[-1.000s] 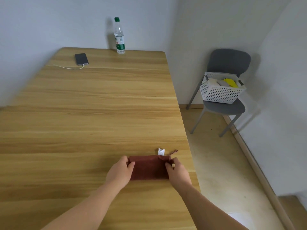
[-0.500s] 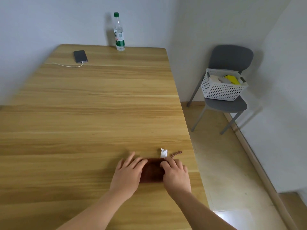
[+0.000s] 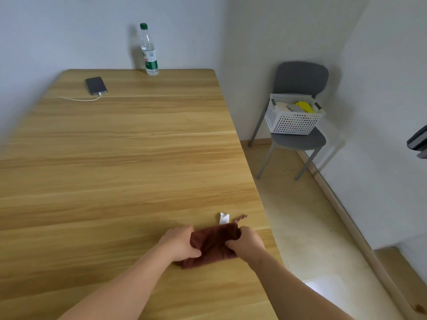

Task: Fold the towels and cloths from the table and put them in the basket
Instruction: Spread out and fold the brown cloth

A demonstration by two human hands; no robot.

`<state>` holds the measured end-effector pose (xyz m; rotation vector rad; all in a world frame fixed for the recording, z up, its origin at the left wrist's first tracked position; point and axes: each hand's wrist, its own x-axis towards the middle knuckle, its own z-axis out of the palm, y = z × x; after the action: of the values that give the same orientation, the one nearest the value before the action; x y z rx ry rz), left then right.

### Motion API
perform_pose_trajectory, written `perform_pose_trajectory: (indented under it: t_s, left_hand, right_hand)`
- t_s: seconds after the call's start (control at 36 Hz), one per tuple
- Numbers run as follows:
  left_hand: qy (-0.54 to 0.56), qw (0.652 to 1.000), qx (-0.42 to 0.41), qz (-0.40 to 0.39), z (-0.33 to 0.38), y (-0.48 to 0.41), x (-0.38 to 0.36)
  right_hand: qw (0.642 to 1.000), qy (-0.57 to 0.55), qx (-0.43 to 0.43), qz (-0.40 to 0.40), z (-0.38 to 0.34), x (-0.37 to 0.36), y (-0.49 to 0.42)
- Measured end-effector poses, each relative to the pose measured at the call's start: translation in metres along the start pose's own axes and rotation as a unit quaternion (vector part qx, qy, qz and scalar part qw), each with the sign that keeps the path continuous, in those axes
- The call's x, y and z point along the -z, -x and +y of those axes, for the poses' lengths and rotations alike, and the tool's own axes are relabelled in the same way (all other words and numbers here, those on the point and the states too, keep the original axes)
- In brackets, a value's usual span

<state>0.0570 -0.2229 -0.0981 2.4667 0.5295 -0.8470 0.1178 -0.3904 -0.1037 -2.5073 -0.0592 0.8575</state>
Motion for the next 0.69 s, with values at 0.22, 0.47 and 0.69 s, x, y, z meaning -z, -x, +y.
perform_pose_trajectory:
  t_s: [0.22, 0.47, 0.69]
  left_hand:
    - [0.042, 0.998, -0.024, -0.051, 0.019, -0.002, 0.01]
    - [0.316, 0.945, -0.071, -0.043, 0.092, 0.003, -0.004]
    - [0.406, 0.907, -0.11, 0.028, 0.202, -0.002, -0.05]
  right_hand:
    - [0.955, -0.294, 0.005, 0.033, 0.008, 0.011, 0.013]
    - [0.775, -0.626, -0.016, 0.082, 0.049, 0.058, 0.02]
    - [0.778, -0.626, -0.05, -0.005, 0.128, 0.116, 0.032]
